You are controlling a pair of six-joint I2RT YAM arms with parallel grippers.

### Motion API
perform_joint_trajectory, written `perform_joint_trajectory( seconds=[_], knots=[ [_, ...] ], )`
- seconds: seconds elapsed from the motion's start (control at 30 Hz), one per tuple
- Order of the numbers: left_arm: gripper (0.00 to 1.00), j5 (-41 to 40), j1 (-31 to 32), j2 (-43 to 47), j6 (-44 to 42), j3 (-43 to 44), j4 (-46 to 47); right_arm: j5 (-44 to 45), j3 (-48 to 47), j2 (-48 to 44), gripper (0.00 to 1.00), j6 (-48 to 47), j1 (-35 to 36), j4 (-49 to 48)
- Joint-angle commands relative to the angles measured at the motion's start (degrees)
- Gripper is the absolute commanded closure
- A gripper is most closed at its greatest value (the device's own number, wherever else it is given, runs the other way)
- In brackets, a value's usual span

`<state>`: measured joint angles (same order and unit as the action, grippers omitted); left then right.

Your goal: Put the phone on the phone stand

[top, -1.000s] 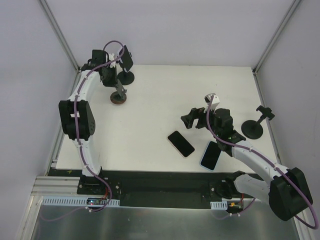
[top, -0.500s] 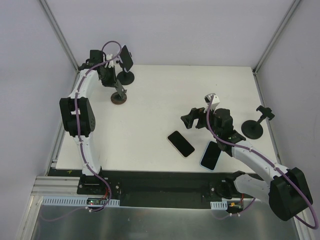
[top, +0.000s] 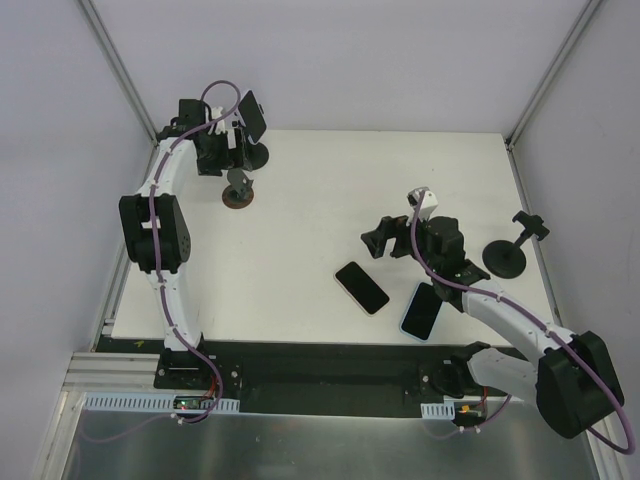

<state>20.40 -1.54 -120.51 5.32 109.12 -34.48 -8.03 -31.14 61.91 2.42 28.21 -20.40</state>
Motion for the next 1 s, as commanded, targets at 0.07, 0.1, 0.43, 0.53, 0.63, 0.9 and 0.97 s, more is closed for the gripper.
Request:
perform_joint_trajectory(
  seconds=[0.07,0.1,0.43,0.53,0.63,0.9,0.97],
  knots=[
    [0.01,-3.7,-0.04,12.98,6.53,-4.25,0.29,-1.28,-1.47,2.07,0.0,-0.57,-0.26,-2.45],
    [0.01,-3.88,0.13,14.93,8.46,-7.23,0.38,-1.46,-1.73,2.68,0.0,-0.31,-0.17,-2.54],
    [0.01,0.24,14.08,34.46,7.26,-23.42,8.63,-9.1,-17.11,15.6,0.0,-2.05,4.39,30.66],
    [0.05,6.91,15.78,34.55,8.9,-24.48,9.78,-5.53,-18.08,17.45,0.0,-4.17,8.17,38.14],
    [0.06,11.67,16.92,35.34,11.54,-27.46,12.49,-0.86,-17.56,16.76,0.0,-5.49,11.78,41.58],
    [0.05,14.48,19.21,38.07,13.83,-31.51,16.28,4.34,-14.74,15.52,0.0,-7.16,13.63,44.92],
    [0.05,15.1,19.29,38.24,14.19,-31.69,16.37,4.86,-14.74,15.52,0.0,-7.16,15.11,45.19]
  ],
)
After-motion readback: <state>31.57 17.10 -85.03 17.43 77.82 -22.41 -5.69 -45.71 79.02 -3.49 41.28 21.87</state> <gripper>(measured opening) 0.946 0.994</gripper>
